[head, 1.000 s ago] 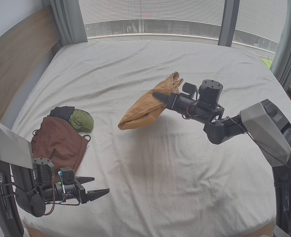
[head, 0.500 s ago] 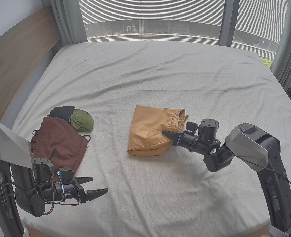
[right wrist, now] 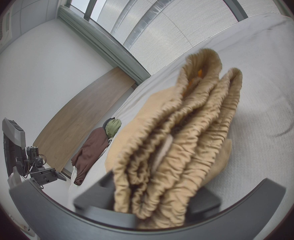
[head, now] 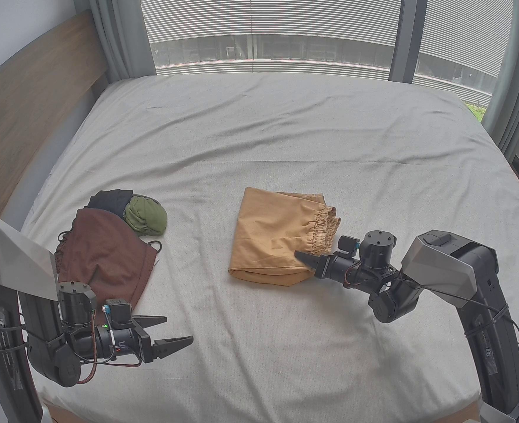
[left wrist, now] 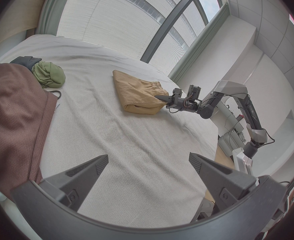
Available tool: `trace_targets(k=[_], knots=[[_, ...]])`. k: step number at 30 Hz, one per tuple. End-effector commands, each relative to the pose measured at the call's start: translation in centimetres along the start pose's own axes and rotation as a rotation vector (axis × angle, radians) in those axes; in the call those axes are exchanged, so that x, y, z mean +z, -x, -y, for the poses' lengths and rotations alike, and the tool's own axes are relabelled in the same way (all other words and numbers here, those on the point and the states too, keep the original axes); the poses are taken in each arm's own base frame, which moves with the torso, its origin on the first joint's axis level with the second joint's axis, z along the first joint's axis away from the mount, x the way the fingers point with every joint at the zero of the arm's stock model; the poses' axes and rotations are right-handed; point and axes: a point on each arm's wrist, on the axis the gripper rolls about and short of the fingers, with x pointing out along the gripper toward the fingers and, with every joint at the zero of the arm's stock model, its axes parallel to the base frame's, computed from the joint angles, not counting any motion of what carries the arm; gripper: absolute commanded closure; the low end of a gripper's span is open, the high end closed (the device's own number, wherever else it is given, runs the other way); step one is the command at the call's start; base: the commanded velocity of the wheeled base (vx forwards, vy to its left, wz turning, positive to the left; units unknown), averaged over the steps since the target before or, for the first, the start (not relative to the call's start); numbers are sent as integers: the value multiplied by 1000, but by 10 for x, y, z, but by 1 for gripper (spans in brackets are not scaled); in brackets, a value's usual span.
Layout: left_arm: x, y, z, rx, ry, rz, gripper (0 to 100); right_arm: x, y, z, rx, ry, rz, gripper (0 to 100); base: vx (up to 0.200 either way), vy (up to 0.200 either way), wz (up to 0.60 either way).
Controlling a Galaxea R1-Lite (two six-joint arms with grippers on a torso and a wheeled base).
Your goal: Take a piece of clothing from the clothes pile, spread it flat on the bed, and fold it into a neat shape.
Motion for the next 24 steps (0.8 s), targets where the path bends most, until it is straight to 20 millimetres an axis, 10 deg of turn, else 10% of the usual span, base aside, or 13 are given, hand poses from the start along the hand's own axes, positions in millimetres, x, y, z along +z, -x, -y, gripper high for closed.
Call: trace_targets(k=[1, 14, 19, 24], knots=[[1, 0, 0, -1, -3, 2, 0, -1, 1, 0, 3, 7, 13, 0, 0, 0, 0], [2, 0, 1, -3, -8, 6, 0, 78, 56, 19, -110, 50, 167, 0, 0, 0, 0], [2, 0, 1, -3, -11, 8, 0, 117, 61, -15, -54, 102, 240, 0, 0, 0, 0], [2, 0, 1, -3, -11, 8, 0, 101, 42, -44, 2, 93, 190, 0, 0, 0, 0]])
